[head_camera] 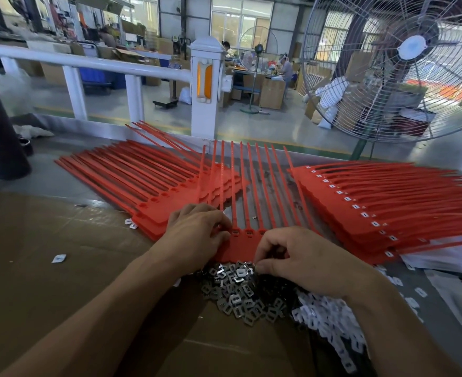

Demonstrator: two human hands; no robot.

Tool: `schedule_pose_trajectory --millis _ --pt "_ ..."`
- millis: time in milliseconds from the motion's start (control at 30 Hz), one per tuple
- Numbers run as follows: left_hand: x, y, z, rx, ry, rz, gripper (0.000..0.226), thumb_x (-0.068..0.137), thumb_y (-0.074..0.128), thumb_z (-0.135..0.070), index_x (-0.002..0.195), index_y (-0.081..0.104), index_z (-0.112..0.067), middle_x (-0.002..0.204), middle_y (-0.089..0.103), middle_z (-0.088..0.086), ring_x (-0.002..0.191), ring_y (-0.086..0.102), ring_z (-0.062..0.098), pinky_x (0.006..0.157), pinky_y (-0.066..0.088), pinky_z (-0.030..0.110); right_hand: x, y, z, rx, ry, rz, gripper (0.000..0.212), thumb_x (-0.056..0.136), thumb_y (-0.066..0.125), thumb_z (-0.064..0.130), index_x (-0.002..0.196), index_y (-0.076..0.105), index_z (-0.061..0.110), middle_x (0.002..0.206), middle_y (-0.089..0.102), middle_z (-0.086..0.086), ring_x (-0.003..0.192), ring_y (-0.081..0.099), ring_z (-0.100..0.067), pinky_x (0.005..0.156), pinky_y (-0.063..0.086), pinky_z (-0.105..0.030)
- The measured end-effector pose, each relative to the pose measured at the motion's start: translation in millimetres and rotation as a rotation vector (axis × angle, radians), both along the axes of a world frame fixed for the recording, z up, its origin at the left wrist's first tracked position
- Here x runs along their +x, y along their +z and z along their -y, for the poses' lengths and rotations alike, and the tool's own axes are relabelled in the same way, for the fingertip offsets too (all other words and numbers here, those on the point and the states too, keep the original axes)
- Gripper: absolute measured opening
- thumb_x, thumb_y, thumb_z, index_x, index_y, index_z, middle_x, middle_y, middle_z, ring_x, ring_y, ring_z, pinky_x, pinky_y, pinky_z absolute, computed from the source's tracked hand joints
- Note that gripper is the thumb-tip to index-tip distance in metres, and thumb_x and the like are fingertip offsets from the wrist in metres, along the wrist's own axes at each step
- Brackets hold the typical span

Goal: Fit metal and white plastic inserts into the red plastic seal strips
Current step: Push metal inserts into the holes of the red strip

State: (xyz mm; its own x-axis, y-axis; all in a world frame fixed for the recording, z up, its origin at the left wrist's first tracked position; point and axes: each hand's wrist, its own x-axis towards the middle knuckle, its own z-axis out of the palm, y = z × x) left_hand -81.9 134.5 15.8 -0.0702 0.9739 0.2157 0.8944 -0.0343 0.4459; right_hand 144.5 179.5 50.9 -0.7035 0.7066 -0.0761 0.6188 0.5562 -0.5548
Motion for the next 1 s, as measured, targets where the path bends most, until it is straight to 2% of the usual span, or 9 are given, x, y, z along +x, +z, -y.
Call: schedule_pose_trajectory --millis 233,467,733,867,1000 --pt "-1.2 -1.0 -0.3 0.0 -0.007 0.0 0.024 0.099 0.056 -0.046 0.122 0.062 -0.045 0.141 0.046 -0.018 0.137 0.026 0.009 0.109 0.012 0.033 -1.0 1.6 3.5 -0.117 -0.023 -0.071 0.015 0.083 0.085 0.04 0.09 0.072 0.039 0.083 0.071 0.02 0.073 0.067 0.002 0.064 0.05 -0.017" --pt "-1.3 -1.9 0.1 0.003 -0.01 0.003 0.024 0.099 0.055 -0.046 0.122 0.062 -0.045 0.14 0.046 -0.019 0.136 0.026 0.008 0.107 0.012 0.032 -3.7 0.3 4.3 -0.149 -0.034 -0.115 0.015 0.084 0.085 0.035 0.089 0.071 0.036 0.083 0.074 0.015 0.073 0.07 0.001 0.063 0.051 -0.014" --pt "-1.7 -2.3 0.1 -0.001 -0.008 0.005 0.025 0.099 0.055 -0.046 0.122 0.062 -0.044 0.138 0.047 -0.02 0.135 0.027 0.008 0.107 0.012 0.031 -2.9 -0.2 6.2 -0.165 -0.019 -0.167 0.017 0.09 0.077 0.012 0.089 0.071 0.028 0.082 0.075 0.004 0.07 0.068 -0.003 0.065 0.051 -0.016" --pt "-1.9 -1.3 0.5 -0.007 -0.011 0.006 0.025 0.099 0.055 -0.046 0.123 0.062 -0.045 0.139 0.046 -0.02 0.135 0.026 0.007 0.11 0.013 0.034 -3.1 -0.8 5.8 -0.157 -0.008 -0.181 0.016 0.093 0.076 0.017 0.093 0.074 0.033 0.088 0.075 0.006 0.08 0.07 -0.005 0.073 0.054 -0.018" --pt "-2.5 -2.3 -0.2 -0.001 -0.011 0.0 0.025 0.099 0.055 -0.046 0.123 0.062 -0.044 0.14 0.046 -0.019 0.135 0.026 0.008 0.109 0.013 0.033 -2.5 -1.5 4.0 -0.115 -0.014 -0.201 0.015 0.095 0.075 0.023 0.098 0.077 0.037 0.089 0.075 0.014 0.084 0.071 -0.001 0.075 0.052 -0.013"
